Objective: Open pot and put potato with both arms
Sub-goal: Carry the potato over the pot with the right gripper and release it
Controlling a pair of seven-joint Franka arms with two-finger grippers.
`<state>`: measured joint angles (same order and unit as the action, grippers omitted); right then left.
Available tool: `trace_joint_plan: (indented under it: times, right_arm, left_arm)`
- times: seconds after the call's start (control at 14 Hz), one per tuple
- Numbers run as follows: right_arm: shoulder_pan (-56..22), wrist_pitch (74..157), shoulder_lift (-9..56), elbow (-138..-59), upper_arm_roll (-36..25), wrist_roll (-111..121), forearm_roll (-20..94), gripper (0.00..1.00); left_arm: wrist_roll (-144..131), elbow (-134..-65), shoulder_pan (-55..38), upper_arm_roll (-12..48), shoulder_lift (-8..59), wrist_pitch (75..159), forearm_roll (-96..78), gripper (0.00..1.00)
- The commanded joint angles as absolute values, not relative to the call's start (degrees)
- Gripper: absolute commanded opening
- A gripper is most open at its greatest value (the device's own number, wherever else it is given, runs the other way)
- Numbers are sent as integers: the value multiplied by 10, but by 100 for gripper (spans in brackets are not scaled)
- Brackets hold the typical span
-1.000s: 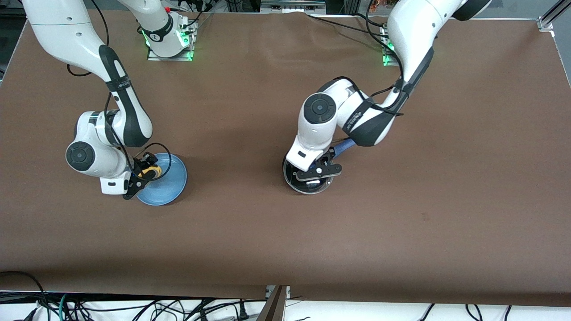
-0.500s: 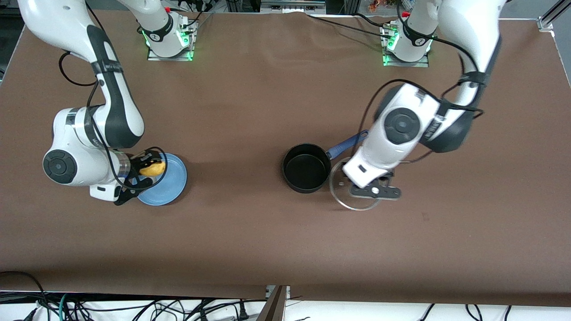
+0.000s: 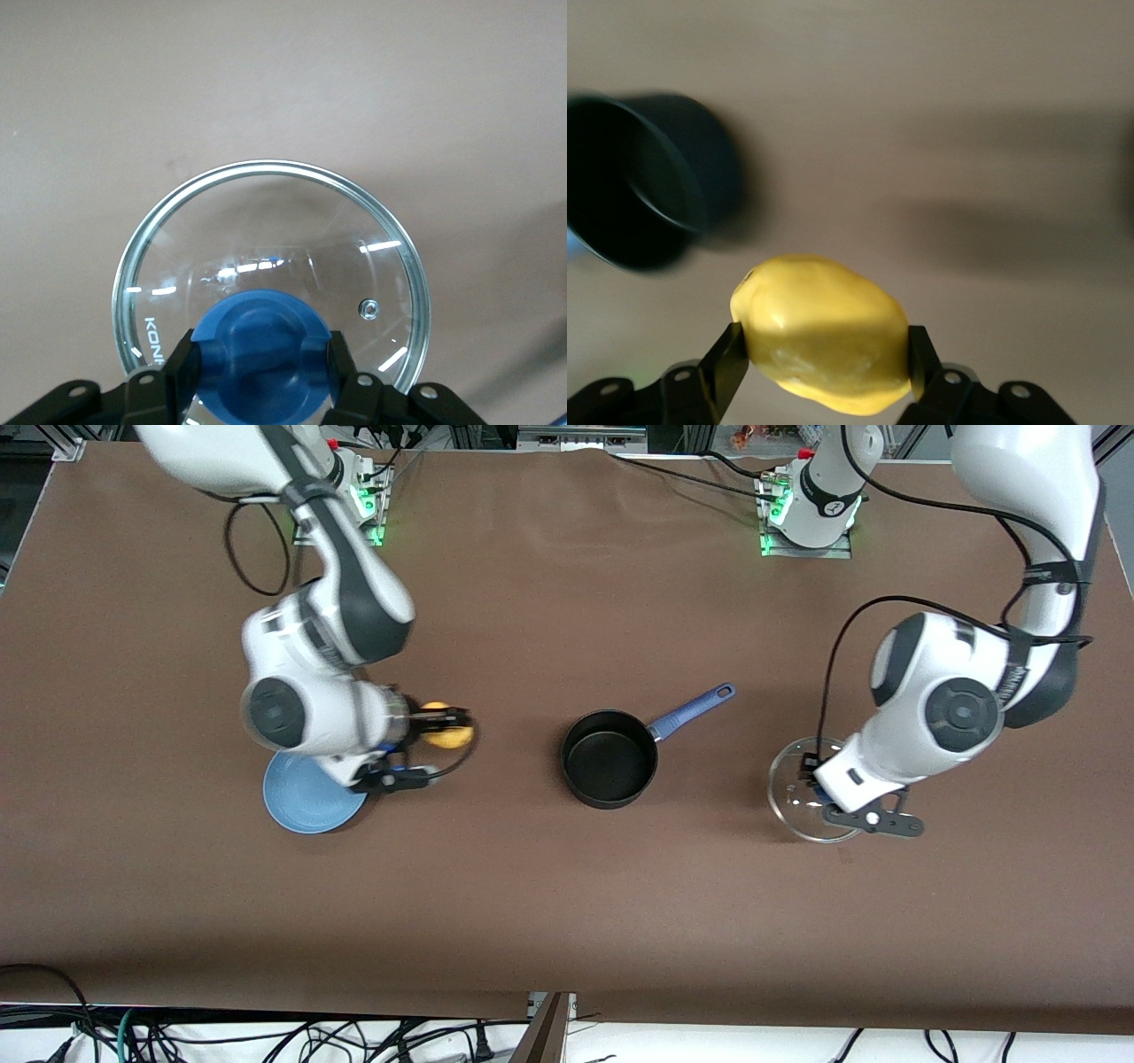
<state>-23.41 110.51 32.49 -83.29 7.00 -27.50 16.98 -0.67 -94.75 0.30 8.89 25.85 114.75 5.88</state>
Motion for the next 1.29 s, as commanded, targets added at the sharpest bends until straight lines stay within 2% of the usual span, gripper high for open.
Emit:
trace_joint_plan:
  times: [0.0, 0.21, 0.29, 0.36, 0.43, 0.57, 0.71, 0.86, 0.93, 1.0, 1.21]
  right_arm:
    - [-332, 1241, 388, -795, 69, -477, 178, 5]
    - [-388, 1347, 448, -764, 68, -580, 176, 8]
    - [-396, 1359, 456, -764, 67, -582, 174, 24]
    - [-397, 1361, 458, -764, 67, -583, 173, 80]
    - [-396, 1357, 451, -763, 65, -577, 170, 100]
    - [-389, 1327, 417, -761, 57, -570, 167, 100]
    - [-379, 1267, 376, -761, 34, -532, 136, 100]
    - [-368, 1222, 339, -762, 12, -489, 117, 100]
    - [-363, 1187, 321, -764, -9, -464, 116, 100]
    - [-359, 1142, 307, -764, -41, -413, 118, 100]
    - [-354, 1030, 255, -767, -120, -278, 122, 100]
  left_arm:
    - [121, -1049, 7, 27, 222, 1239, 2, 38]
    - [219, -1144, 11, -20, 221, 1368, -38, 38]
    - [237, -1165, 12, -23, 222, 1402, -47, 38]
    - [240, -1177, 14, -24, 226, 1420, -49, 38]
    - [240, -1182, 16, -25, 228, 1425, -49, 39]
    - [241, -1182, 16, -29, 242, 1431, -49, 39]
    - [241, -1182, 16, -32, 254, 1444, -49, 46]
    - [241, -1180, 20, -33, 261, 1444, -49, 72]
    - [239, -1175, 20, -33, 259, 1437, -49, 90]
    - [236, -1169, 19, -33, 252, 1421, -49, 100]
    - [227, -1107, 11, -28, 214, 1285, -49, 100]
